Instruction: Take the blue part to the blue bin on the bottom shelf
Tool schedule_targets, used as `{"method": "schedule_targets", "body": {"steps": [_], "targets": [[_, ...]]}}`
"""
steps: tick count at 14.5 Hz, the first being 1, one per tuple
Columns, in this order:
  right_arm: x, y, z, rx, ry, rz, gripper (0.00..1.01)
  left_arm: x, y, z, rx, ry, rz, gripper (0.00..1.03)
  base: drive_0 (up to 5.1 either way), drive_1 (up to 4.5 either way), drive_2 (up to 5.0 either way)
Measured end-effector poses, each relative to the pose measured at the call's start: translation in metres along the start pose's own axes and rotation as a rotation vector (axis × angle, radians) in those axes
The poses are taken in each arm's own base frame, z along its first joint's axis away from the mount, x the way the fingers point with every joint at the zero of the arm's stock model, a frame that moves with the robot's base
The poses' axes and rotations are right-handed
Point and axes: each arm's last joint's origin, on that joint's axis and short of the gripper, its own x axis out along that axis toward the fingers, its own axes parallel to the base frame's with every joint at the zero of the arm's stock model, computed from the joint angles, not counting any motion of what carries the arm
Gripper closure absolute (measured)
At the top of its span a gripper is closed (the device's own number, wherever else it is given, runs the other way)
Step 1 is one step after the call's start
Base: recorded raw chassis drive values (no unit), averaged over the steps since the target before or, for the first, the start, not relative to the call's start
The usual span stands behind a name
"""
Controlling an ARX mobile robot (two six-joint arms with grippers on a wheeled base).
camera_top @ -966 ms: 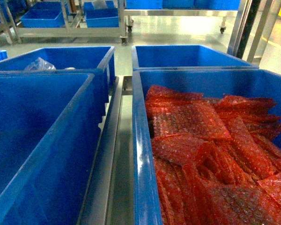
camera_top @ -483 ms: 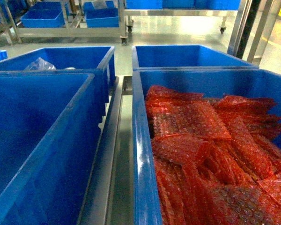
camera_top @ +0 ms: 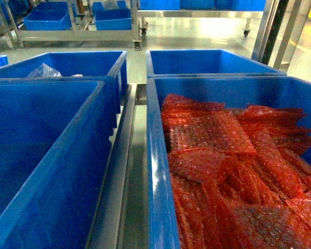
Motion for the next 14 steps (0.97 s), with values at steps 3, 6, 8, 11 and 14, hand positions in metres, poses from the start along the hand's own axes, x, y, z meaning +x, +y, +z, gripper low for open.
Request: {"method": "schedule_targets", "body": {"steps": [3,6,8,11,14], "targets": [[0.0,0.0,0.0,0.0,0.0,0.0,0.03,-0.008,-0.001,0.009,-0.01,-0.023,-0.023,0.24,0.0,0.0,0.0],[0.0,0.0,0.0,0.0,0.0,0.0,0.03,-0.024,0.003,0.015,-0.044,-0.032,-0.045,0.06,0.0,0.0,0.0],[0.0,0.0,0.0,0.0,0.0,0.0,0.03,-0.023,0.002,0.014,-0.042,-0.024,-0.044,0.05,0.0,0.0,0.0],[0.0,0.0,0.0,0.0,0.0,0.0,0.03,-0.038,0.026,-0.002,-0.064,-0.09,-0.355,0.42,0.0,0.0,0.0],[0.0,0.0,0.0,0.0,0.0,0.0,0.03,-0.055,0.044,-0.015,-0.064,-0.092,-0.37,0.89,0.0,0.0,0.0]]}}
